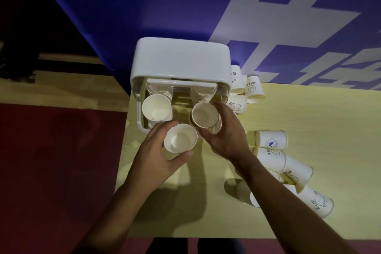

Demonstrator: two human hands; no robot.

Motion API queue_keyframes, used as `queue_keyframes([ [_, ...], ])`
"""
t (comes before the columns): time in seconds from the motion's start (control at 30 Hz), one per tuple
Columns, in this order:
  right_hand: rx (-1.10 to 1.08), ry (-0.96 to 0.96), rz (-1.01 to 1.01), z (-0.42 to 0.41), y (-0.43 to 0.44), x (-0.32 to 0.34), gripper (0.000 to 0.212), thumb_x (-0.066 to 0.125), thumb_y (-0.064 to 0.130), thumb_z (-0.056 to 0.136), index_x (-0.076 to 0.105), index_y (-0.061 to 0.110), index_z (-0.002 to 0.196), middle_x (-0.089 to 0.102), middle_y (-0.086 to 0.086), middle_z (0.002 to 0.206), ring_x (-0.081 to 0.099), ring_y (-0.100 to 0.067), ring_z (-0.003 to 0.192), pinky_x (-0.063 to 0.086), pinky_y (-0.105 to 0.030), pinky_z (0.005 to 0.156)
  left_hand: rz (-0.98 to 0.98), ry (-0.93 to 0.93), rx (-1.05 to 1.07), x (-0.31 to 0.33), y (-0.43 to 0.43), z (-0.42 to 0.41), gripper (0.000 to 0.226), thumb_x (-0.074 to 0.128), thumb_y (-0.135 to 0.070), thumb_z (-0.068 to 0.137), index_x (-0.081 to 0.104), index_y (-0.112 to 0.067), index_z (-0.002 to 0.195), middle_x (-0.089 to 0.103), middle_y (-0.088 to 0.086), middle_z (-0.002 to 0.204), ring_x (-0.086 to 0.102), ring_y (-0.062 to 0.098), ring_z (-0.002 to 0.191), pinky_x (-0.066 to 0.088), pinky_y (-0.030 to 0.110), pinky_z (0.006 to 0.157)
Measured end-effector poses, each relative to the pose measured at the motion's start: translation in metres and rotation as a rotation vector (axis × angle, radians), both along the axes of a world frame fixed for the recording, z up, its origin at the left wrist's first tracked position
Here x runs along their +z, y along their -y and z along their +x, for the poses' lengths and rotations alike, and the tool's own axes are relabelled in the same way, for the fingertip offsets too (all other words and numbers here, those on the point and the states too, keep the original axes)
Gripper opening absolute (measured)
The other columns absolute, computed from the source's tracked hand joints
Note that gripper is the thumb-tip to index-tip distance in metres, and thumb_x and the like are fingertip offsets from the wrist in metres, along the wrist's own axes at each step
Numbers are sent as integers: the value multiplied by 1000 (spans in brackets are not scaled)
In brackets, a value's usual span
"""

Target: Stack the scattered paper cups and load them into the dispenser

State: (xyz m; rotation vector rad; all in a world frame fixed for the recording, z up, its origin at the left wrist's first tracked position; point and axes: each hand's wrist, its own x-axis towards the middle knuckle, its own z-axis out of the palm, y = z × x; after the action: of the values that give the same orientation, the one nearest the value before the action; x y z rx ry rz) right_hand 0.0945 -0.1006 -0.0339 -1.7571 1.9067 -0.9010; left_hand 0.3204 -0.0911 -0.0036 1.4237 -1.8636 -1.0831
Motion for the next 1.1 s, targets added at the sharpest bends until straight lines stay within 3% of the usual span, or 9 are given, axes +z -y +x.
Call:
queue_keyframes([
  [0.2,50,-157,111,-2,4,-22,81,71,69,76,57,17,136,62,1,129,59,-25,110,52,-41,88,19,-3,24,-5,1,0,70,89,-41,75,56,-33,136,56,-21,135,54,5,127,49,22,96],
  [0.33,16,-171,129,-5,5,-31,74,77,60,79,58,17,137,61,0,133,56,-24,115,50,-40,93,27,-7,39,-7,4,0,70,88,-42,76,54,-34,136,57,-20,136,55,9,126,54,36,95],
  [0.43,21,-167,142,-3,4,-30,72,75,56,83,58,14,139,61,-3,135,55,-26,117,49,-41,96,15,-16,59,-6,5,-2,68,87,-43,75,55,-36,135,58,-21,134,57,10,124,56,37,92],
  [0.53,-67,36,68,-2,-4,-15,49,66,42,96,62,13,135,63,-1,132,57,-20,120,49,-40,99,-15,-39,63,0,6,-7,69,89,-41,74,55,-35,134,58,-21,134,57,12,125,56,37,92],
  [0.6,-128,280,34,0,-13,6,32,57,33,102,67,17,128,68,7,122,62,-14,112,52,-35,89,-29,-44,40,6,9,-15,71,90,-39,74,55,-34,135,58,-20,134,56,10,126,55,37,93],
  [0.7,-86,451,15,5,-22,34,26,54,24,104,71,17,122,72,10,117,66,-19,110,51,-29,85,-26,-54,12,13,17,-33,74,89,-41,75,53,-32,139,58,-17,136,56,11,125,55,39,92],
  [0.97,-121,411,10,-2,-9,28,26,55,22,106,70,35,123,72,20,116,66,-14,109,52,-33,91,-22,-77,9,-1,42,-60,72,90,-36,75,55,-24,137,61,-9,131,58,13,122,54,43,95],
  [1.1,-125,312,77,-7,-2,0,29,51,28,107,71,23,127,72,12,119,64,-6,113,50,-31,95,15,12,26,-21,46,-67,75,89,-38,75,55,-25,140,62,-3,134,57,17,124,51,32,98],
])
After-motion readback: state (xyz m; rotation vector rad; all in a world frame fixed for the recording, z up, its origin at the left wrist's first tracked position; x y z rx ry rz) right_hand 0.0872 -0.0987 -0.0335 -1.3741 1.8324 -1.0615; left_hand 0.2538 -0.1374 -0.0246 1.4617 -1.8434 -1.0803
